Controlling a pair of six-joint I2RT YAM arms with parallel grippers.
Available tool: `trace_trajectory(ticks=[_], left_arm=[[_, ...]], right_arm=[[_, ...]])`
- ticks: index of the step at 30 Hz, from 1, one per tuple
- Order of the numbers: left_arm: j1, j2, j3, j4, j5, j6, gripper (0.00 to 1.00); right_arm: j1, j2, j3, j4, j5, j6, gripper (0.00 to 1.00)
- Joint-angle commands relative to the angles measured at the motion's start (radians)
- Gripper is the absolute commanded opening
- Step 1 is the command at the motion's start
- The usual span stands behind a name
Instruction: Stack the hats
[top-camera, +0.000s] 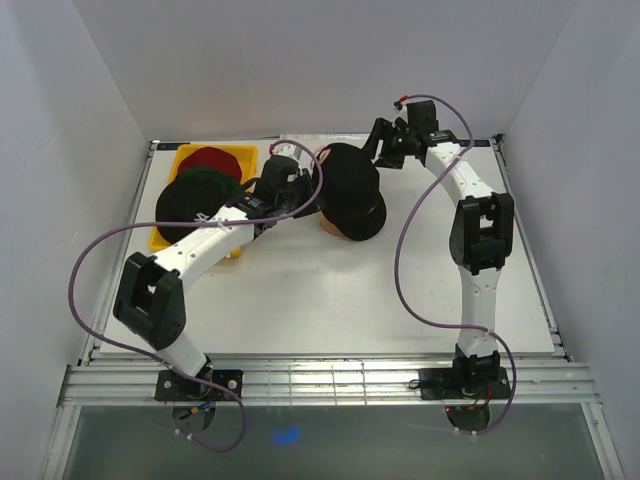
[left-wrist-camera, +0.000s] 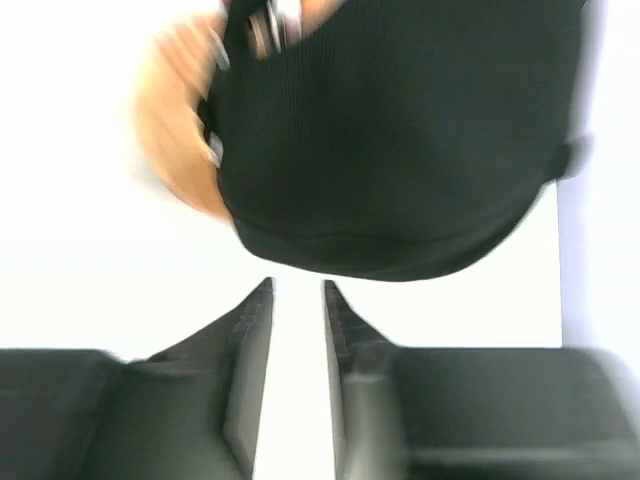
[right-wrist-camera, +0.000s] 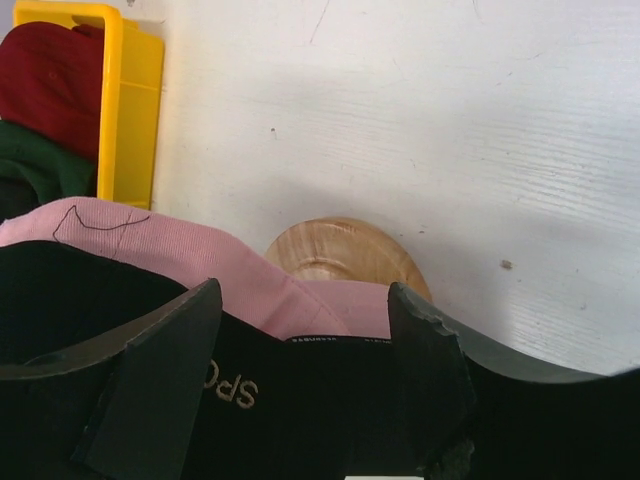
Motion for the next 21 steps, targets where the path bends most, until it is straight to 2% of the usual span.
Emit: trace_trajectory(ticks=[1,4,8,10,14,17,21], left_arm=[[0.019,-0.151,0.088,-0.103,-0.209,0.023,0.4],[0.055,-0.151,0.143,-0.163,-0.232,0.017,0.46],[0.12,-0.121,0.177,-0.14,-0.191,0.026,0.52],[0.176,-0.067,0.223,-0.129,-0.102,0.034,0.52],[0.197,0.082,0.364,-0.124,0.042,0.135,0.5],[0.2,0.125,0.373,-0.02,0.101,0.202,0.51],[0.203,0.166,0.386,0.038,0.171,0.245,0.49]], right_arm=[[0.001,-0.019,0.072,-0.035,-0.059,-0.045,0.74],[0.0,-0.005,0.108,-0.04,-0.1,-0.063,0.76],[0.0,-0.017,0.092,-0.021,-0.134,-0.068,0.77],[0.0,-0.028,0.07,-0.026,-0.126,-0.08,0.77],[0.0,-0.042,0.057,-0.049,-0.111,-0.099,0.77],[0.001,-0.06,0.023,-0.043,-0.105,-0.102,0.77],[0.008,-0.068,0.01,-0.044,-0.086,-0.114,0.76]])
